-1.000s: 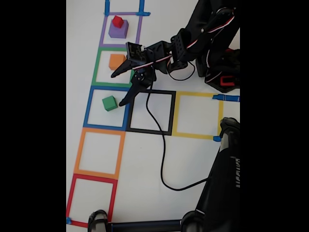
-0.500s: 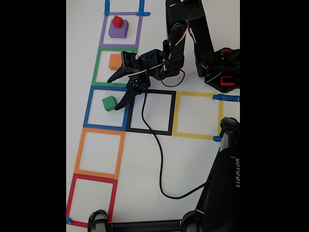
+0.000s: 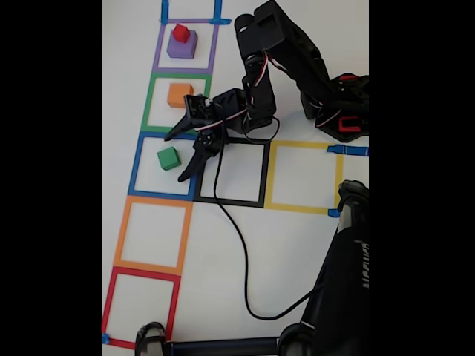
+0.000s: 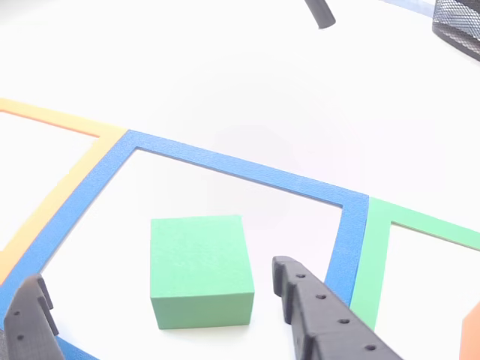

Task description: Tower of hanoi

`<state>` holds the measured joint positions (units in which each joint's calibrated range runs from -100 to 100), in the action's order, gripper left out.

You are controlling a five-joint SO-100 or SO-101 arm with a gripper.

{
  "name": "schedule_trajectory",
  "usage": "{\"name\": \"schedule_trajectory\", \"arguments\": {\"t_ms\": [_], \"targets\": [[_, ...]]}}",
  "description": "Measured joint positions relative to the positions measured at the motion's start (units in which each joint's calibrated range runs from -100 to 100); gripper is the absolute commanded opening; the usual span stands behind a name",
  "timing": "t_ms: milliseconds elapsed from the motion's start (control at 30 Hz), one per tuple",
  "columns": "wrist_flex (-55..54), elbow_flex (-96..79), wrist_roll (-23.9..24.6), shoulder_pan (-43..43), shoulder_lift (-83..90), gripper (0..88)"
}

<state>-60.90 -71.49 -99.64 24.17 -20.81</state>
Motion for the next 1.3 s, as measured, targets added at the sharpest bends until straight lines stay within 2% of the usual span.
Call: {"name": "schedule_trajectory", "arguments": {"t_ms": [433,1300], "targets": [[-0.9,4.9,0.0,0.4,-4.3,32.6],[1.1,4.9,0.0,0.8,-5.1,18.8]]}}
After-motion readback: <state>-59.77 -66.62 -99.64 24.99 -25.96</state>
